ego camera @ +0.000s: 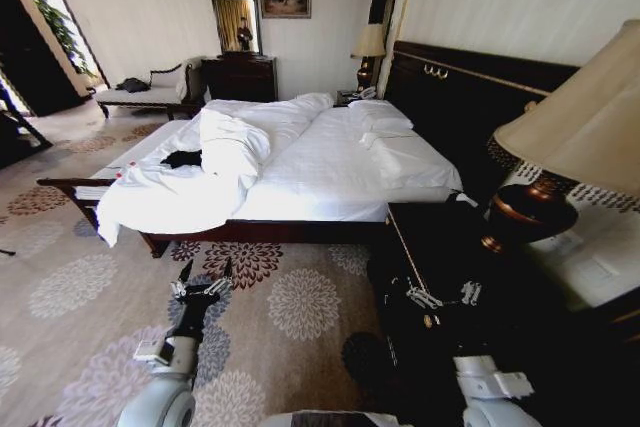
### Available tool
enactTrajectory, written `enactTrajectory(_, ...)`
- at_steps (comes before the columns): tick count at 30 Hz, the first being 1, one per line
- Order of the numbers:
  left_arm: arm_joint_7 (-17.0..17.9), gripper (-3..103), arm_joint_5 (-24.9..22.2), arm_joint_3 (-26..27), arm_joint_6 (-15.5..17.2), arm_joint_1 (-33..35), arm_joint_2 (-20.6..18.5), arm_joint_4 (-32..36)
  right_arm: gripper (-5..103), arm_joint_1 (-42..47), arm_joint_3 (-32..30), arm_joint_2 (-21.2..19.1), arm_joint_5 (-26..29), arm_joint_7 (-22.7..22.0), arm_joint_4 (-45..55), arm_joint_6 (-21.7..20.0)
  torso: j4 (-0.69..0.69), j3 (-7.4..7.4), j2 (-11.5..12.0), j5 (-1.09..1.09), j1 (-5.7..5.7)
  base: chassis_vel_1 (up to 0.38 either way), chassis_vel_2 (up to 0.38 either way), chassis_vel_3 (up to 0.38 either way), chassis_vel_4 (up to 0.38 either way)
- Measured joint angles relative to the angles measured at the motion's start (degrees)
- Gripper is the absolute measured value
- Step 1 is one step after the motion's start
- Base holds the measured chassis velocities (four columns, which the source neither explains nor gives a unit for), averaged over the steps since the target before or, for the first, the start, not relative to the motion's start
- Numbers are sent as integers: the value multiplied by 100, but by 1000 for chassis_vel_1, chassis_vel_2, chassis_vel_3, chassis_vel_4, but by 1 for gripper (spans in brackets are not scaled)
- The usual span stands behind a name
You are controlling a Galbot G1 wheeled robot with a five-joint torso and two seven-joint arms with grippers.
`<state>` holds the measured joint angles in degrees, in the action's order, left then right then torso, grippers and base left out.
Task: Fold the clothes on the bed.
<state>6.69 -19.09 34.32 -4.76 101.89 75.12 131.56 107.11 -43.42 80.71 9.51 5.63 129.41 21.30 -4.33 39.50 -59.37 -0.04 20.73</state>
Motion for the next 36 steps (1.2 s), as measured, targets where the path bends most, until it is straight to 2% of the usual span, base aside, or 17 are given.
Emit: enactTrajectory(36, -38, 100, 48, -11, -42, 39, 8, 35, 100, -29, -34, 40, 70, 26, 0, 14, 0, 0, 0, 1, 0, -110, 110, 112, -110)
